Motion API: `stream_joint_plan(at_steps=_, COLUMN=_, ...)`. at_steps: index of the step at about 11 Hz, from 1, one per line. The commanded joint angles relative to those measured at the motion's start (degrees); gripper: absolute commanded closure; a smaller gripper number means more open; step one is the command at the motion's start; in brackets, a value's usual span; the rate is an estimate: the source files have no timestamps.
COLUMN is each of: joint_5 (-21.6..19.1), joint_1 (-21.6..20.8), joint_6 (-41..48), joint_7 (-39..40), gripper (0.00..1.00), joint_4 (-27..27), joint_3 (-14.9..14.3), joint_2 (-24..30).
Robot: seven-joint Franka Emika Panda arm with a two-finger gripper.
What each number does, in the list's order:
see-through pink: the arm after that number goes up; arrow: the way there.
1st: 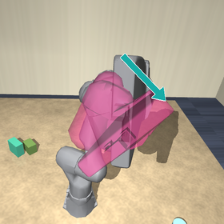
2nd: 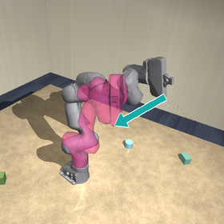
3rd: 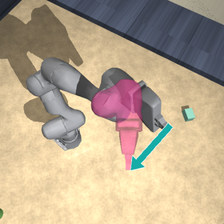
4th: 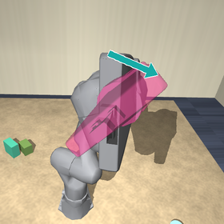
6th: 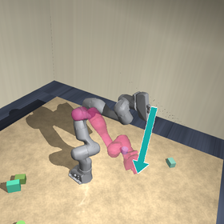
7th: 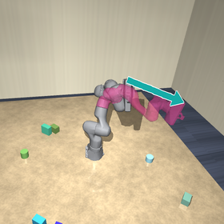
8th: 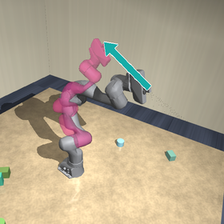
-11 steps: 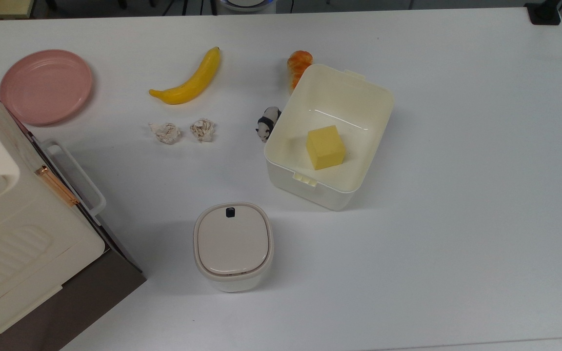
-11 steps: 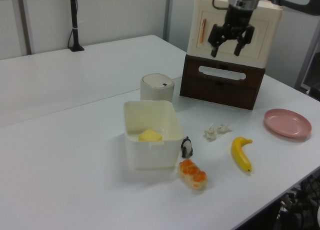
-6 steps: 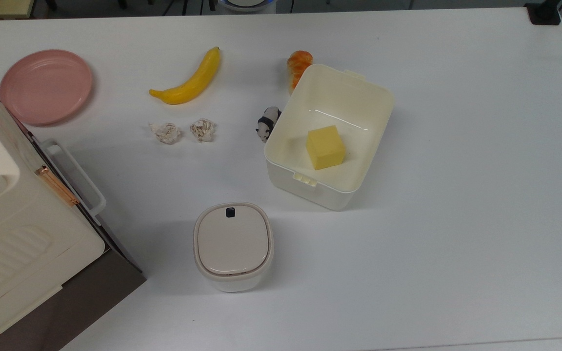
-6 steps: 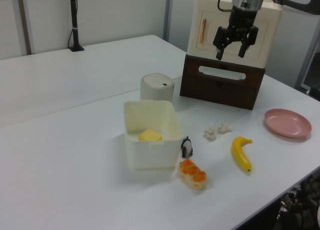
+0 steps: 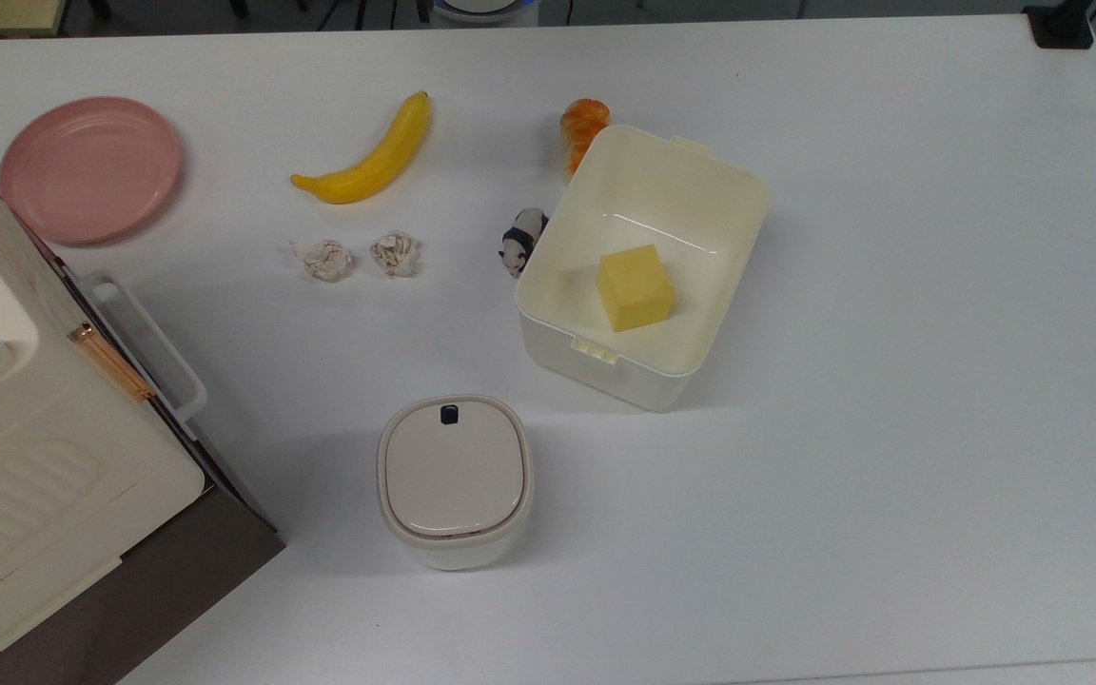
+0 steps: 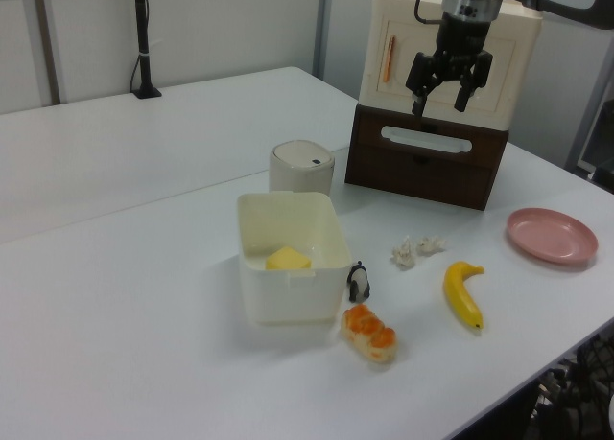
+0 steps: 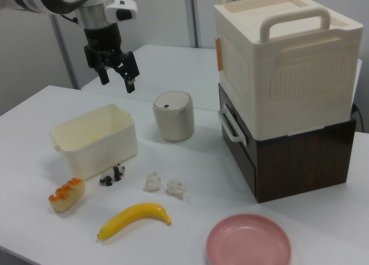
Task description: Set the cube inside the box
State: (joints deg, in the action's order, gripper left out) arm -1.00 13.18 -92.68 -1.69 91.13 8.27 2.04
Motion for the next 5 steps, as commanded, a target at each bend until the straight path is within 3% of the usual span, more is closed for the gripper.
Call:
stream_joint_plan(at_steps=1, joint_5=-2.5, joint_1=0.9, joint_6=1.3, joint_7=-0.2, gripper=0.0, joint_4=0.2, joint_3=2.3, joint_2=0.5)
stream_joint_plan(at_steps=2, joint_5=-2.5, joint_1=1.8, joint_6=1.2, joint_7=-1.6, gripper=0.0, joint_4=0.2, joint_3=5.0, joint_2=0.3)
stream_joint_plan(at_steps=5, joint_5=-2.4, joint_1=1.4, joint_6=1.2, joint_7=-4.0, gripper=0.0, joint_4=-0.2, joint_3=5.3, joint_2=0.1)
